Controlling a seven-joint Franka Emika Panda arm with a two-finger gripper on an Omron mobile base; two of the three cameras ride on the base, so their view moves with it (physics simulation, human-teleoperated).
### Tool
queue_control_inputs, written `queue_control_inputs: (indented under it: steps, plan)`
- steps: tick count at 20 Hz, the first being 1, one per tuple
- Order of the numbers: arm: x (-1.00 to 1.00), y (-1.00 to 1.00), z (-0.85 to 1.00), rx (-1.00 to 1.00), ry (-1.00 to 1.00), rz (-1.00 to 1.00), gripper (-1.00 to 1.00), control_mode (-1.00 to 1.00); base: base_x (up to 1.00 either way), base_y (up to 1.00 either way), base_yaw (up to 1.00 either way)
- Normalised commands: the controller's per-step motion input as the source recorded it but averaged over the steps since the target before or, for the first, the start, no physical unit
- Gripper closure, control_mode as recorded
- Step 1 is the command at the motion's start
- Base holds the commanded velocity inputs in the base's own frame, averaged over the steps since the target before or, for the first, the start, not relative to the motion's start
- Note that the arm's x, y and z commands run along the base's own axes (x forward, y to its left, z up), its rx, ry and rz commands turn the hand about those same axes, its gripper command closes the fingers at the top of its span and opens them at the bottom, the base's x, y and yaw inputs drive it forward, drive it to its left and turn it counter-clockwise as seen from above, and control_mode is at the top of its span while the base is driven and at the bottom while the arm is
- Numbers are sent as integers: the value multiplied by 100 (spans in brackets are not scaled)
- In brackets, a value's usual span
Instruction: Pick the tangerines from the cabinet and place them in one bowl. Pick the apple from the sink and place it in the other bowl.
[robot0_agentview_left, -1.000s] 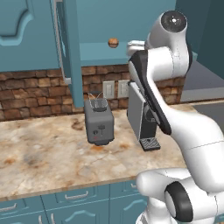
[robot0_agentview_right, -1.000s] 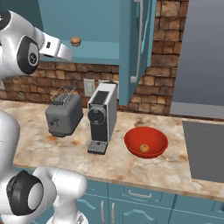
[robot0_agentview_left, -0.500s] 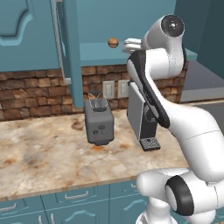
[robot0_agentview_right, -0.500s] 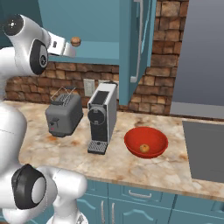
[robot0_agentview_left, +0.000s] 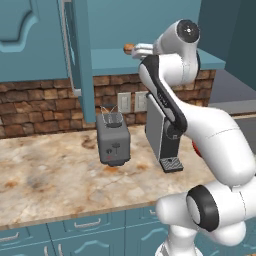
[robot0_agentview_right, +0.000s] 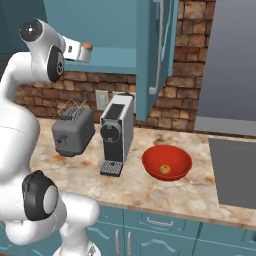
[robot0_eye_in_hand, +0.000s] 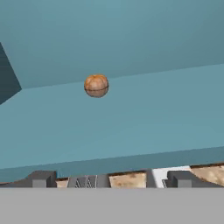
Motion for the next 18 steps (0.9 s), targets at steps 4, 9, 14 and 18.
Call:
queue_control_inputs:
  steps: [4, 9, 14, 18]
  plan:
    - [34, 1, 0, -6, 0, 1, -100, -100, 0, 0, 0]
    - [38, 7, 0, -5, 0, 0, -100, -100, 0, 0, 0]
    - [41, 13, 0, 0, 0, 0, -100, -100, 0, 0, 0]
    - [43, 13, 0, 0, 0, 0, -100, -100, 0, 0, 0]
